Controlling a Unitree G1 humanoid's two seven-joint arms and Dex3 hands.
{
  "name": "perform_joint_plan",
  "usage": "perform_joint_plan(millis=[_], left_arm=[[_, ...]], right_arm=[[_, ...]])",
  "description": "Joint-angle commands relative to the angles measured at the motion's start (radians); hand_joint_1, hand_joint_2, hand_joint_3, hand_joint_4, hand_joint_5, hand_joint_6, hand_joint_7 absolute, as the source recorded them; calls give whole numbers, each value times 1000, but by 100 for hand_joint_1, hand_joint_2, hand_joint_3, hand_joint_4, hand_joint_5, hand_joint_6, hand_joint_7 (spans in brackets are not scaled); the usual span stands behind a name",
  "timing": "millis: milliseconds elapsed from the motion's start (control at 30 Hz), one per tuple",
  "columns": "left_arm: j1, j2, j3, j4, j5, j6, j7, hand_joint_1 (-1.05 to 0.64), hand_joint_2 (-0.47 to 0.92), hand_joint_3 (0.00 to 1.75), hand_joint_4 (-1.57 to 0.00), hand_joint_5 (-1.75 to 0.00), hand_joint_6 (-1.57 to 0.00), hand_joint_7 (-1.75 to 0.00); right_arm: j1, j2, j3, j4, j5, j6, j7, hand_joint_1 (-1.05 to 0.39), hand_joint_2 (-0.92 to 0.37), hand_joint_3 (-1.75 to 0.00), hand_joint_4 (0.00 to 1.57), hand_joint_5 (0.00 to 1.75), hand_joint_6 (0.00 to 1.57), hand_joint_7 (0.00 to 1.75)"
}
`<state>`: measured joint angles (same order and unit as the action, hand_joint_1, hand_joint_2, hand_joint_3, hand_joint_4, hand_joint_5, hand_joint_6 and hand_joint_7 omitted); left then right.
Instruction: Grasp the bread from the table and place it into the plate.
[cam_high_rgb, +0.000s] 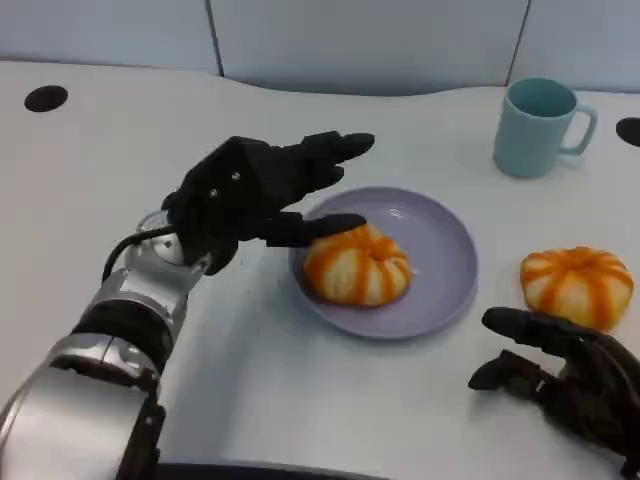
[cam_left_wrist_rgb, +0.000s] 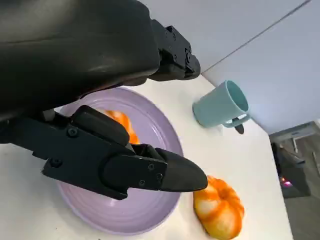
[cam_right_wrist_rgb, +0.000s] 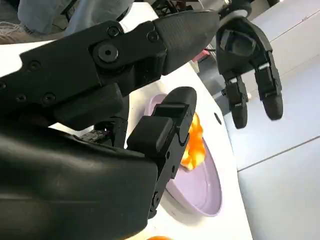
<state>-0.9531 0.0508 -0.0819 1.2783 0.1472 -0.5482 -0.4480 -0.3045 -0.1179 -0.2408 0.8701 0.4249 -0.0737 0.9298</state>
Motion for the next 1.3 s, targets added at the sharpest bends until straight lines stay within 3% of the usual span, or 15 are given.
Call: perform_joint_plan(millis=[33, 133, 200, 367, 600, 800, 1067, 1133, 1167, 1233, 1300], left_arm=[[51, 19, 108, -44, -127, -12, -82, -75, 92, 31, -13, -34, -24, -3], [81, 17, 153, -65, -181, -5, -104, -75, 92, 33, -15, -36, -25, -3], [111, 12, 198, -83, -234, 8, -120, -72, 92, 32, -29, -43, -36, -8], [167, -6, 298, -127, -377, 80, -212, -66, 92, 25, -43, -51, -47, -11], [244, -16, 393, -222, -536, 234, -307, -57, 92, 21, -44, -72, -58, -8], [305, -13, 409, -314, -577, 329, -309, -56, 92, 20, -46, -75, -61, -8], [476, -11, 406, -555, -621, 526, -255, -51, 92, 23, -53, -95, -74, -12], [524, -12, 392, -609, -614, 541, -249, -48, 92, 21, -48, -115, -78, -17], [549, -14, 385, -636, -611, 549, -246, -47, 92, 22, -42, -128, -72, -33], [587, -17, 375, -681, -613, 566, -235, -45, 92, 25, -34, -144, -46, -81], [623, -18, 364, -723, -613, 593, -219, -46, 92, 28, -32, -147, -39, -93]], right_arm=[[15, -12, -7, 21, -10, 9, -17, -41, -92, -8, 54, 114, 97, 1], [14, -11, -8, 24, -8, 4, -14, -41, -92, -7, 55, 114, 97, 1], [16, -9, -9, 22, -6, 3, -14, -42, -92, -7, 55, 114, 97, 2], [19, -12, -8, 19, -8, 2, -7, -42, -92, -7, 55, 113, 96, 1], [18, -15, -10, 21, -10, 11, -12, -43, -92, -7, 56, 112, 97, 2], [19, -15, -10, 21, -11, 10, -13, -42, -92, -7, 56, 112, 97, 2], [18, -15, -9, 16, -11, 10, -13, -42, -92, -8, 57, 111, 97, 2], [16, -15, -9, 20, -12, 7, -13, -41, -92, -10, 56, 110, 97, 1], [15, -15, -10, 22, -13, 5, -14, -41, -92, -9, 56, 110, 97, 2], [14, -14, -10, 23, -13, 5, -14, -41, -92, -9, 57, 110, 97, 2], [12, -14, -9, 22, -14, 8, -14, -41, -92, -9, 57, 110, 97, 1]])
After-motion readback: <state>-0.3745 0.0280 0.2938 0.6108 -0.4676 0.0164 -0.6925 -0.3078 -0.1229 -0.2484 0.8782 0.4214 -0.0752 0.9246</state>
